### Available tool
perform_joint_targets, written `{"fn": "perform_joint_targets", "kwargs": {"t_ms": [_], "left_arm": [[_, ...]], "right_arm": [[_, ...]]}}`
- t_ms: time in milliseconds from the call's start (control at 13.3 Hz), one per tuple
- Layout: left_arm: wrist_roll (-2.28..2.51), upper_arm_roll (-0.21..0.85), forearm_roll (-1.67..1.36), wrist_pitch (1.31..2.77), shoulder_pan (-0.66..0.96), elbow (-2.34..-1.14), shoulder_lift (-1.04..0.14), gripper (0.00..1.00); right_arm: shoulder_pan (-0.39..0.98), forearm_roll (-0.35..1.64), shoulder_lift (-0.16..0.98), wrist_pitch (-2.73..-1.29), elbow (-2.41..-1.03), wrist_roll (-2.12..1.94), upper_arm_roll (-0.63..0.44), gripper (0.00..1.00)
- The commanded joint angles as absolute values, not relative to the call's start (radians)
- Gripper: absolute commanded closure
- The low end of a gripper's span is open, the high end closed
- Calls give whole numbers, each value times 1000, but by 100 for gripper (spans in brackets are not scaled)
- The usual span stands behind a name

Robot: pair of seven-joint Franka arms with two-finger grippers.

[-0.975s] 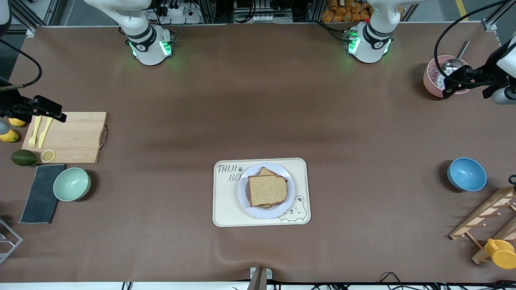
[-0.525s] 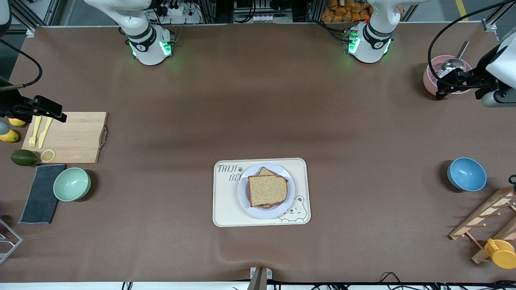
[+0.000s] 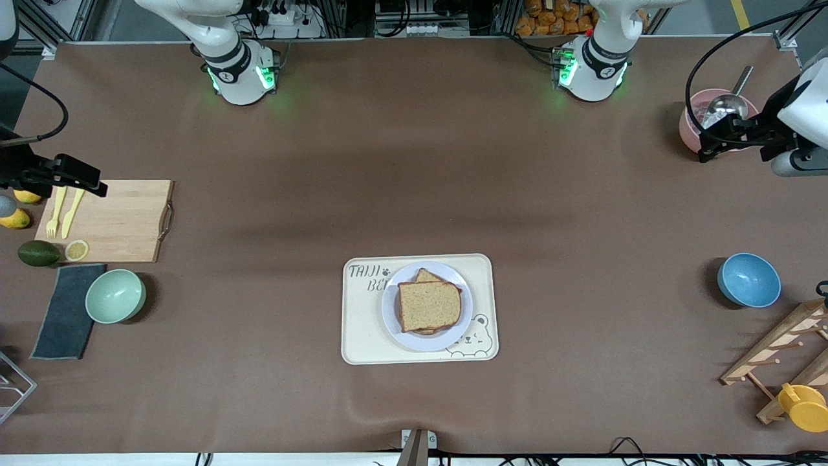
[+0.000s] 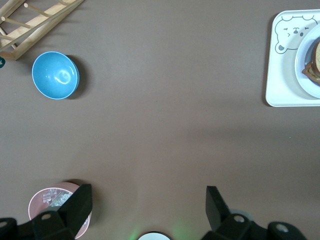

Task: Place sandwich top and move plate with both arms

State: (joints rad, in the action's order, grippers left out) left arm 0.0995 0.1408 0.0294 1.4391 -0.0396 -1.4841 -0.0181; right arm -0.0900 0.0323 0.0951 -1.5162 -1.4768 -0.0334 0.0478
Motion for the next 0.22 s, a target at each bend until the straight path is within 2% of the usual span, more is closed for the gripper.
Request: {"fn": "perform_joint_targets", "kwargs": {"t_ms": [0, 150], "left_arm": [[97, 132, 15, 1456, -32, -1482, -17, 0], [98, 132, 15, 1456, -32, -1477, -23, 0]], "right_arm": [[-115, 52, 98, -1514, -1471, -48, 64, 0], [-115, 52, 98, -1514, -1471, -48, 64, 0]]}}
